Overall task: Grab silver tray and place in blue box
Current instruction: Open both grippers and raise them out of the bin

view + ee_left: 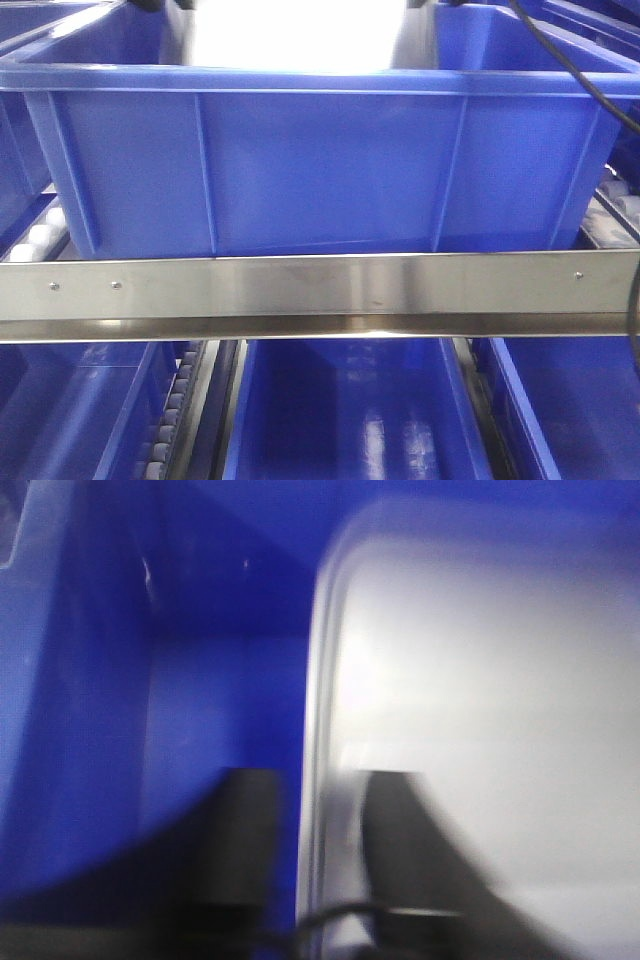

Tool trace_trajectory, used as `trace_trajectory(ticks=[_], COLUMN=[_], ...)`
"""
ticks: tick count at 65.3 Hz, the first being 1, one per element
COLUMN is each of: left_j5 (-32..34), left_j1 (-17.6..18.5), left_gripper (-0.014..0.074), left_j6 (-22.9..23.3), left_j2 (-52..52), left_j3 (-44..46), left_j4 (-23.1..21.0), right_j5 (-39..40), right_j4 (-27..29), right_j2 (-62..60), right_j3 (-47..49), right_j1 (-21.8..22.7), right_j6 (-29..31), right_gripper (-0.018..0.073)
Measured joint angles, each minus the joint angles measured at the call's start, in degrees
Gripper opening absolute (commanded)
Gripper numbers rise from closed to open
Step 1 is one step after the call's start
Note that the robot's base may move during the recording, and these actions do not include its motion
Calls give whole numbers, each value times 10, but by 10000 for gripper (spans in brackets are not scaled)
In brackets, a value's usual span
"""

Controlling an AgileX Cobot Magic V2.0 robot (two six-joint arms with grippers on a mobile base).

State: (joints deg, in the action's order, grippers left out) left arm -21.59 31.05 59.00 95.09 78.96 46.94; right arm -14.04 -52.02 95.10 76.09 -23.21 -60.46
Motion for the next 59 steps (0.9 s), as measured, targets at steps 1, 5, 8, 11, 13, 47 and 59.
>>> trace_trajectory(ticks=[1, 5, 8, 11, 13, 47, 59], left_j5=[-3, -14, -18, -18, -18, 2, 10], left_j1=[0, -1, -2, -5, -5, -6, -6], left_gripper=[281, 281, 281, 280, 274, -93, -93], left_j6=[-1, -1, -1, -1, -1, -1, -1], left_j2=[0, 0, 0, 0, 0, -24, -120], left_j3=[0, 0, 0, 0, 0, 0, -38], left_j4=[1, 8, 9, 10, 10, 36, 33], right_j5=[-3, -12, -17, -18, -18, 66, 79], right_j4=[0, 0, 0, 0, 0, -2, -3], right_j2=[0, 0, 0, 0, 0, -27, -107], right_j3=[0, 0, 0, 0, 0, 0, -48], right_j1=[1, 8, 13, 17, 18, 18, 17], right_j6=[0, 0, 0, 0, 0, -2, -5], right_gripper=[479, 478, 478, 477, 473, 52, 52])
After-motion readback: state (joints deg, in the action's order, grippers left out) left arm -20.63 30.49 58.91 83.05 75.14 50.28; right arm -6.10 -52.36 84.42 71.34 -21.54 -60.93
